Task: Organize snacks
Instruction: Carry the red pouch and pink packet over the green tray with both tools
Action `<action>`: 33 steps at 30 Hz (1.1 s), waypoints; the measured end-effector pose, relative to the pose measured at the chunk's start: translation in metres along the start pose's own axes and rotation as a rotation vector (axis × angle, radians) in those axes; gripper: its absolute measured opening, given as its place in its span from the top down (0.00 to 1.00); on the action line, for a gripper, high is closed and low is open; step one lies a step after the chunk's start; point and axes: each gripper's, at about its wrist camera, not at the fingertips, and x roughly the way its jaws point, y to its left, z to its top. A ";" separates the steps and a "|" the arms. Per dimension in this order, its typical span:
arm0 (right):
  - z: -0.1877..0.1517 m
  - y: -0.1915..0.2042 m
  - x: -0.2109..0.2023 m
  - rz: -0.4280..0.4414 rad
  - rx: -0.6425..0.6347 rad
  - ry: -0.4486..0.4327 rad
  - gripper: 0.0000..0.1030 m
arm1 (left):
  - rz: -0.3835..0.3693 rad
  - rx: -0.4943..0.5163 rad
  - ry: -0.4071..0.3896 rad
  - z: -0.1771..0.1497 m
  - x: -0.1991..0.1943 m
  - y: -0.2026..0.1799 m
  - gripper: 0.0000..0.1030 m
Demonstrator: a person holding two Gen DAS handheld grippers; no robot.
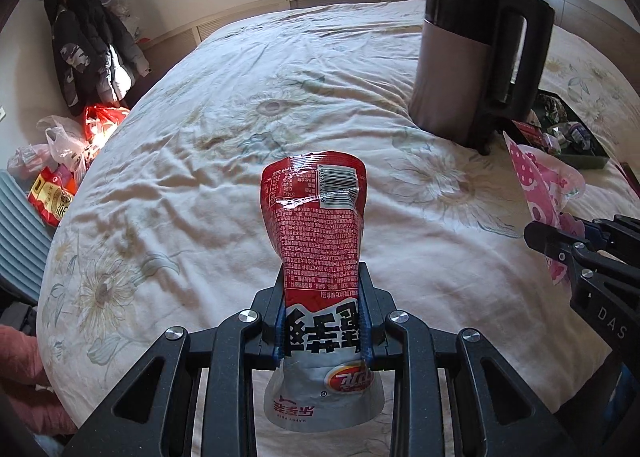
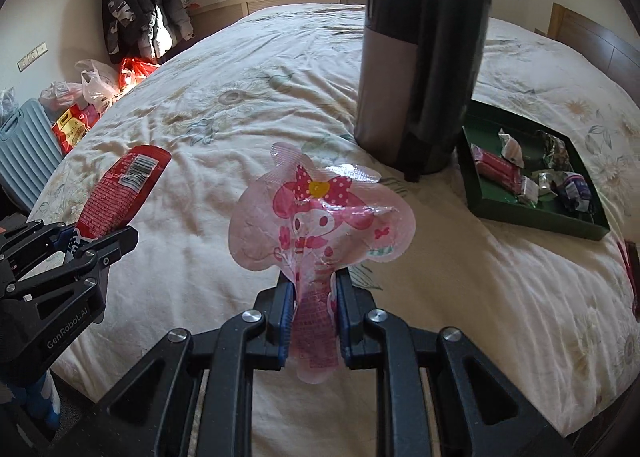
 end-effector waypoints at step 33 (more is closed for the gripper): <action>-0.043 -0.218 -0.050 -0.173 0.313 -0.158 0.59 | -0.226 0.348 -0.042 0.056 -0.018 -0.237 0.77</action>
